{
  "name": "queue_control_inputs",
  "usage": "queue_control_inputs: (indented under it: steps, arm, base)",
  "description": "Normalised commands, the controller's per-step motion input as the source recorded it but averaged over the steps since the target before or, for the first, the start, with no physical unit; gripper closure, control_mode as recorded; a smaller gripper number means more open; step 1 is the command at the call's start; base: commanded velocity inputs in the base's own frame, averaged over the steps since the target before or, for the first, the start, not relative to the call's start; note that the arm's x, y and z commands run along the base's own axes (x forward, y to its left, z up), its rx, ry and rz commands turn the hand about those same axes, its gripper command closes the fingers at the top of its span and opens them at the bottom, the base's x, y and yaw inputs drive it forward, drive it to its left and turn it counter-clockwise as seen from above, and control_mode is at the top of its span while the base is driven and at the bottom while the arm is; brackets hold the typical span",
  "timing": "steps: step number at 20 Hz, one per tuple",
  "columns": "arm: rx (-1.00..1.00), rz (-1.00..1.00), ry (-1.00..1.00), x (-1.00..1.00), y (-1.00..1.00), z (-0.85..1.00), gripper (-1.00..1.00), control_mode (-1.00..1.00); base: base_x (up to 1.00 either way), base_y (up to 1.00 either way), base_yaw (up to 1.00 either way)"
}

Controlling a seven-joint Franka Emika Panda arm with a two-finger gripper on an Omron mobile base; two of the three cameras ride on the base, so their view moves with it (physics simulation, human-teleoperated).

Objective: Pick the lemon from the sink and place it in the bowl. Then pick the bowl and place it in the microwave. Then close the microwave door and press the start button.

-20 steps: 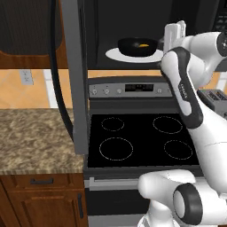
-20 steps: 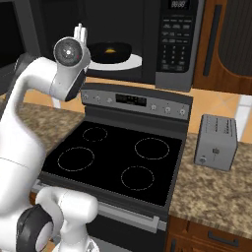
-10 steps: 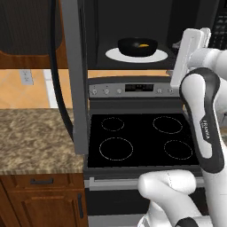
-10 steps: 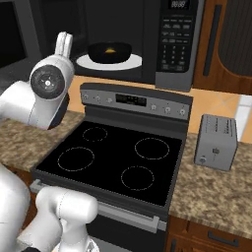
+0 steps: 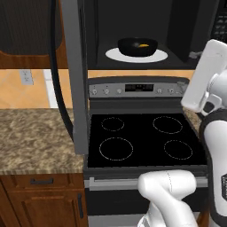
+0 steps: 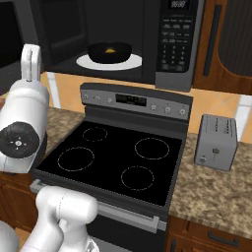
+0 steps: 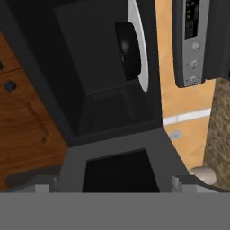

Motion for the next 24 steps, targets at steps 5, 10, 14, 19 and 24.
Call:
queue_control_inputs:
  steps: [5, 10, 14, 19, 24]
  arm:
    - [0.00, 0.00, -0.16, -0.86, 0.38, 0.00, -1.00, -1.00]
    - [0.00, 0.00, -0.13, -0.83, 0.23, 0.01, -1.00, -1.00]
    - [0.00, 0.00, -0.10, -1.00, 0.17, 0.05, -1.00, -1.00]
    - [0.00, 0.00, -0.04, -0.90, 0.31, 0.02, -1.00, -1.00]
    - [0.01, -0.01, -0.10, -0.56, 0.65, -0.34, -1.00, -1.00]
  base:
    - [0.00, 0.00, 0.00]
    - [0.00, 0.00, 0.00]
    - [0.00, 0.00, 0.00]
    - [0.00, 0.00, 0.00]
    - [0.00, 0.00, 0.00]
